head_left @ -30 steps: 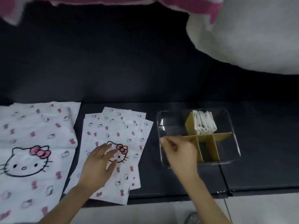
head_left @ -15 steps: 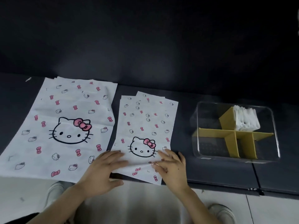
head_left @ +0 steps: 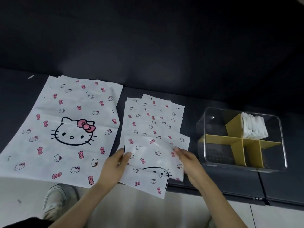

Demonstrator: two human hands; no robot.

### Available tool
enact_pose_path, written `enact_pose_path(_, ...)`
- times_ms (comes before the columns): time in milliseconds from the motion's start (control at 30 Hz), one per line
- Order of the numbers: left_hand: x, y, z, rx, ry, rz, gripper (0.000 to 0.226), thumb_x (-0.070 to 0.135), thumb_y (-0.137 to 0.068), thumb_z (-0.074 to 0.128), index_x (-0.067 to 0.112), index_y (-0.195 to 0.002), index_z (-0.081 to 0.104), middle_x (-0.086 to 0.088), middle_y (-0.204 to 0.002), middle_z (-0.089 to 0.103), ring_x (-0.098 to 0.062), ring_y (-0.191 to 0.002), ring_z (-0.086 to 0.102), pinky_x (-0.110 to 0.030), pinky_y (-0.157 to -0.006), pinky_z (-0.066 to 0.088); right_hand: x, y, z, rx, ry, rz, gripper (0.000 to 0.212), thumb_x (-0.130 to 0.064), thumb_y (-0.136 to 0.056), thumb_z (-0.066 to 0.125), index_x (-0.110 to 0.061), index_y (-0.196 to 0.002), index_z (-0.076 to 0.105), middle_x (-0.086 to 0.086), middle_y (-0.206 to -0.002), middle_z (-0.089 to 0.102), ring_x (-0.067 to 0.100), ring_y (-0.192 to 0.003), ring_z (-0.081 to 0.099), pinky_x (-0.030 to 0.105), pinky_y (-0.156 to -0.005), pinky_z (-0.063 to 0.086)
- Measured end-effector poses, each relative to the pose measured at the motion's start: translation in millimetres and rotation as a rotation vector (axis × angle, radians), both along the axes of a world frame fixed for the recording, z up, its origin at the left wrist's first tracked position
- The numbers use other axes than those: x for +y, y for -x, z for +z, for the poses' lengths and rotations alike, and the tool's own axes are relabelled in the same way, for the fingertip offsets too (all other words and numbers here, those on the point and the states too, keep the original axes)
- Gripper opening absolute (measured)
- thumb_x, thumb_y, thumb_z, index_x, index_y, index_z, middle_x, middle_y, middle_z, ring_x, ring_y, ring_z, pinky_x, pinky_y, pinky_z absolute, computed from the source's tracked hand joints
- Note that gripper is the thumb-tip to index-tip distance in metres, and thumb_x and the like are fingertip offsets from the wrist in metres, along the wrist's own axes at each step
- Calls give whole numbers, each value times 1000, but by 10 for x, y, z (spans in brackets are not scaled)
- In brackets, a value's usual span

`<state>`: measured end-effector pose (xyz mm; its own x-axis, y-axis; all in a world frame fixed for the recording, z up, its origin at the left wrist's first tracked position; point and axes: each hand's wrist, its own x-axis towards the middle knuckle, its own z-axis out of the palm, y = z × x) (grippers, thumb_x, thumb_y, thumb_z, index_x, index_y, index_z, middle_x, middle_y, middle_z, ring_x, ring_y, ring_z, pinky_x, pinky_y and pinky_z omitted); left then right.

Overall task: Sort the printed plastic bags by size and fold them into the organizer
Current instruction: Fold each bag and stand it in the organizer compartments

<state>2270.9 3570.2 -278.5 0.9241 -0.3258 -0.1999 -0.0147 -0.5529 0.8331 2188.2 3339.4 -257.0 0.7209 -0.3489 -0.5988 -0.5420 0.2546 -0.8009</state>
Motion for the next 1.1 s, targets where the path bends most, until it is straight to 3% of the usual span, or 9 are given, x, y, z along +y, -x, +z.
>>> enact_pose_path(100,-127,41,-24,-91,-143,8,34,26,-99,43,23,-68,30,8,-43,38,-6,-44,45,-20,-46,27,46,73,-34,21,18,-37,38,-55,-86,50,-26,-105,67,-4,-99,74,10,-91,69,23,-71,53)
enact_pose_path(200,-173,64,-68,-155,-278,16,26,27,-101,39,17,-77,36,6,-47,42,-18,-47,46,-30,-48,35,73,140,-88,-48,7,-38,51,-62,-75,54,-25,-107,68,-6,-103,73,10,-99,67,30,-86,51)
enact_pose_path(333,-143,49,-143,-142,-424,46,23,26,-101,39,11,-84,39,5,-49,41,-28,-56,43,-33,-53,35,120,108,-162,-47,305,-2,14,-28,-87,67,-19,-77,67,-9,-71,67,8,-67,57,18,-60,46)
enact_pose_path(433,-124,10,-156,-144,-468,73,27,32,-101,38,10,-86,43,-3,-56,50,-32,-62,52,-36,-57,44,115,51,-264,-69,682,52,24,-9,-90,59,-7,-66,53,-2,-51,48,10,-50,38,27,-51,45)
enact_pose_path(567,-139,-16,-143,-138,-457,150,30,35,-99,40,9,-110,48,-6,-64,58,-32,-62,58,-33,-53,39,164,-12,-330,-56,861,99,17,-7,-93,50,-10,-76,45,-5,-50,38,10,-44,32,29,-46,37)
enact_pose_path(667,-114,27,-142,-461,-610,55,41,33,-90,41,-1,-109,55,-17,-72,58,-32,-55,55,-35,-52,41,193,-66,-366,-25,882,98,31,-6,-92,50,-18,-67,37,-7,-49,32,9,-43,26,21,-44,28)
enact_pose_path(733,-124,55,-224,-713,-640,-38,42,31,-88,39,3,-112,59,-21,-92,58,-36,-75,57,-47,-71,44,202,-119,-354,-14,893,119,44,-6,-92,51,-26,-61,28,-8,-48,28,10,-41,22,17,-41,28)
enact_pose_path(833,-172,73,-354,-738,-508,-263,47,33,-98,29,10,-119,63,-21,-122,58,-42,-110,56,-46,-104,31,189,-201,-324,4,890,156,45,-7,-92,52,-25,-59,25,-6,-48,24,13,-43,19,18,-42,26)
enact_pose_path(1100,-189,98,-511,-531,-548,-406,52,42,-101,21,19,-141,44,-7,-150,36,-29,-140,29,-36,-116,12,176,-255,-354,82,878,138,44,-14,-92,53,-22,-58,28,-7,-48,30,11,-43,24,20,-43,23)
